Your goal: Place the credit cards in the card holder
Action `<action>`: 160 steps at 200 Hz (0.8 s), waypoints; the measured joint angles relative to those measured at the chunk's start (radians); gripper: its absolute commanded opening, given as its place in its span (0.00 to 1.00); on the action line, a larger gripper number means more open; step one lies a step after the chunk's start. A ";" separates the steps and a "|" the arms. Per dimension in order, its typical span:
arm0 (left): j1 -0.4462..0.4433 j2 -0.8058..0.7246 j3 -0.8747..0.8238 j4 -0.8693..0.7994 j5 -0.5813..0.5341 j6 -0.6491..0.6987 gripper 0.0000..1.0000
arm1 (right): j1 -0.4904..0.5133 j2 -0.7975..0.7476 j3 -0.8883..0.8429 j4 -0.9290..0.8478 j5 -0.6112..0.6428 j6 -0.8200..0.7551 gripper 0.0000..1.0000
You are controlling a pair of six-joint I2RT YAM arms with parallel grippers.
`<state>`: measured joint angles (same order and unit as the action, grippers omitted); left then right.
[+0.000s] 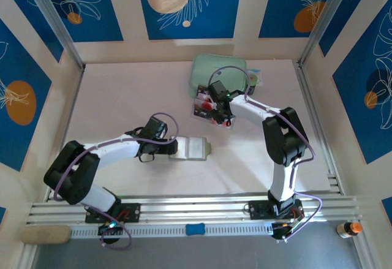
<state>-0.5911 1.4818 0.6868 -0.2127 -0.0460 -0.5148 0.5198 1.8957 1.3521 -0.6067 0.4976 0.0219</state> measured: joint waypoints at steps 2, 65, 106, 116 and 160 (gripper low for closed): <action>0.000 0.000 0.000 0.000 0.000 0.000 0.92 | 0.000 0.000 0.000 0.000 0.000 0.000 0.34; 0.000 0.000 0.000 0.001 0.000 0.000 0.92 | 0.014 -0.006 -0.002 -0.003 -0.001 0.002 0.20; 0.000 0.000 -0.002 0.003 0.000 0.000 0.92 | 0.033 -0.016 -0.002 -0.017 -0.005 0.001 0.11; 0.000 0.000 -0.002 0.004 0.000 0.000 0.92 | 0.037 -0.018 -0.002 -0.019 -0.008 -0.002 0.09; 0.000 0.000 -0.002 0.004 0.000 0.000 0.92 | 0.060 -0.034 -0.007 -0.027 -0.016 -0.021 0.02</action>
<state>-0.5911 1.4818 0.6849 -0.2089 -0.0456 -0.5148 0.5793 1.8622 1.3453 -0.6338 0.4820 0.0013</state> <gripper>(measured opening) 0.918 0.045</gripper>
